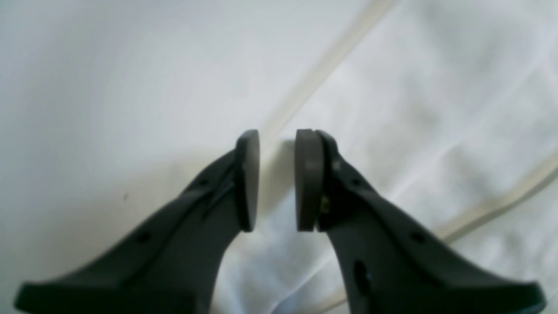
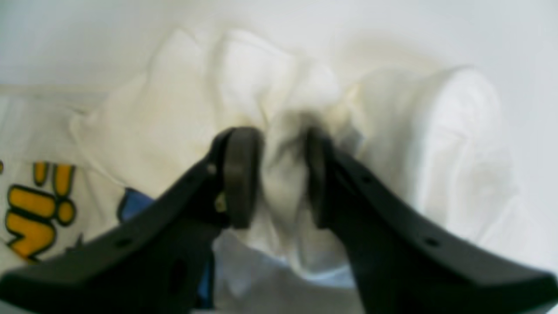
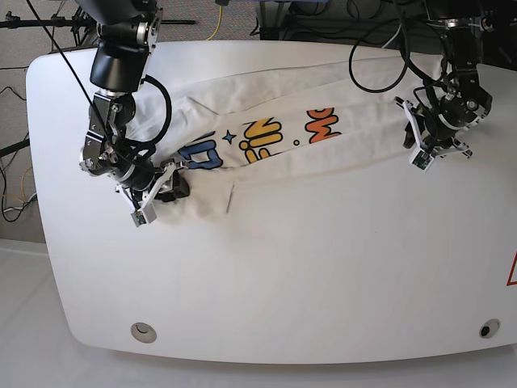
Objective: Fold the T-shirt properly
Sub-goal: 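Grasp the folded shirt with both grippers and drag it away from the arm bases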
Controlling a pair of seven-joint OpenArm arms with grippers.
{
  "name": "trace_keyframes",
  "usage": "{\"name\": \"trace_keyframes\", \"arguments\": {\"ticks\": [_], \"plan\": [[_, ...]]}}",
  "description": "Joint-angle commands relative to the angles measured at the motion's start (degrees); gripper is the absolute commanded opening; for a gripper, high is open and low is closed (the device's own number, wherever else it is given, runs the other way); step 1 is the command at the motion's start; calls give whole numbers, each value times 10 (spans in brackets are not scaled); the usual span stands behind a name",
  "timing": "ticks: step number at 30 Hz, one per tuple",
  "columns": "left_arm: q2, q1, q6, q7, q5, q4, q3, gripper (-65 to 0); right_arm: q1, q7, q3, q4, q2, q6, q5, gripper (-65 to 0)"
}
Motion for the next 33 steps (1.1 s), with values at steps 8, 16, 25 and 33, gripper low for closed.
{"name": "trace_keyframes", "arguments": {"ticks": [8, 16, 25, 33], "plan": [[-12, -2, 2, -14, -3, 9, -41, -499, 0, -43, 45, 149, 11, -3, 21, -188], [-8, 0, 2, -28, -6, 4, -76, -368, -36, -53, 98, 175, 3, -3, 25, -310], [-14, -15, 2, -21, -16, -28, -75, -435, -50, -49, 71, 132, -8, -3, 10, -617], [-8, -22, 2, -15, -11, -25, -76, -294, -69, -71, 63, 184, -25, -3, -10, -548]]}}
